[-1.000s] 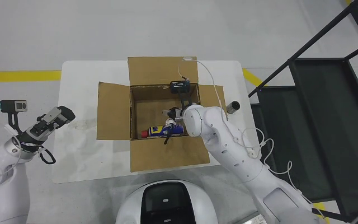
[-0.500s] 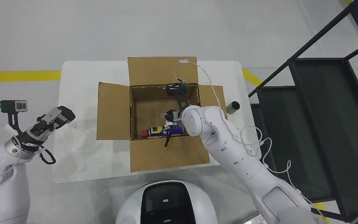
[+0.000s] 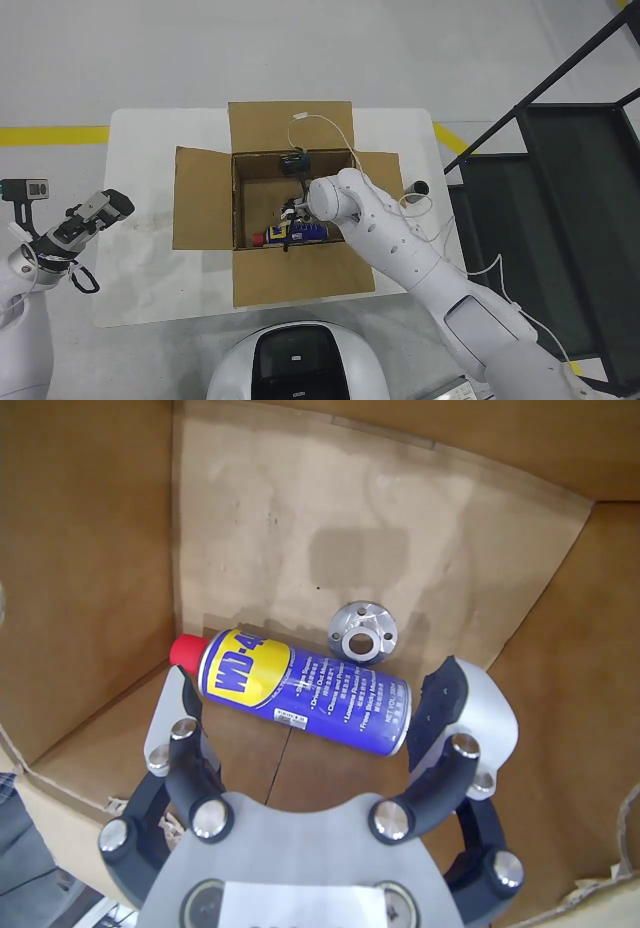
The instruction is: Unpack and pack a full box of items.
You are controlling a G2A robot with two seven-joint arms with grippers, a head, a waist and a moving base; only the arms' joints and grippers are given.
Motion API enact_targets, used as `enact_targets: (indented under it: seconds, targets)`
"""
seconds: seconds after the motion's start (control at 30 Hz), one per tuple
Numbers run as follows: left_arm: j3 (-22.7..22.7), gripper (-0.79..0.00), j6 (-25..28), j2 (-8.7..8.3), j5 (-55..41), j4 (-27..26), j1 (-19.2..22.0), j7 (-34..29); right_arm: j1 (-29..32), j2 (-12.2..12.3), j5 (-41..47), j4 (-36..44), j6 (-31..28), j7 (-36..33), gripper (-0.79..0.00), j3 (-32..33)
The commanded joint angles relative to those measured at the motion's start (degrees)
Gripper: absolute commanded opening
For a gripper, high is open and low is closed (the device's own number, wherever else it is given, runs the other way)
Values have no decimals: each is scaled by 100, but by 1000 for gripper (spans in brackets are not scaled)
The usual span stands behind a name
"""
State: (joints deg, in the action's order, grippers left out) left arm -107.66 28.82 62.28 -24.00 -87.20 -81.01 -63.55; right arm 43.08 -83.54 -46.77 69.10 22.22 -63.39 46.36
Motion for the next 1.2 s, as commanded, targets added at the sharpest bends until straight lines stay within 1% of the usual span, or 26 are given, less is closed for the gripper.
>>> enact_targets:
  seconds: [0.0,0.07,0.1,0.13,0.27,0.43,0.5,0.53,0.6,0.67,0.73,0.77,0.83,0.93,1.1,1.17]
  targets:
    - [0,0,0,0,0,0,0,0,-69,-37,53,-178,2,21,-71,-37]
    - [0,0,0,0,0,0,0,0,-115,-72,64,-309,-7,50,-271,-94]
    - [0,0,0,0,0,0,0,0,-129,-90,74,-365,-16,63,-296,-126]
    - [0,0,0,0,0,0,0,0,-154,-106,29,-430,-29,63,-274,-175]
    - [0,0,0,0,0,0,0,0,-234,-169,-94,-670,32,151,-277,-300]
    - [0,0,0,0,0,0,0,0,-317,-254,-301,-953,93,214,-191,-488]
    - [0,0,0,0,0,0,0,0,-346,-292,-291,-1035,111,221,-188,-525]
    - [0,0,0,0,0,0,0,0,-359,-308,-261,-1080,116,244,-194,-518]
    - [0,0,0,0,0,0,0,0,-383,-338,-236,-1176,96,275,-259,-529]
    - [0,0,0,0,0,0,0,0,-410,-368,-194,-1267,74,309,-302,-531]
    - [0,0,0,0,0,0,0,0,-435,-400,-131,-1353,46,317,-314,-532]
    - [0,0,0,0,0,0,0,0,-448,-415,-111,-1410,33,318,-354,-538]
    - [0,0,0,0,0,0,0,0,-475,-450,-85,-1512,-2,323,-397,-564]
    - [0,0,0,0,0,0,0,0,-514,-502,-43,-1648,-22,334,-409,-596]
    - [0,0,0,0,0,0,0,0,-568,-573,15,-1838,-22,370,-400,-613]
    - [0,0,0,0,0,0,0,0,-588,-598,21,-1915,-29,384,-425,-622]
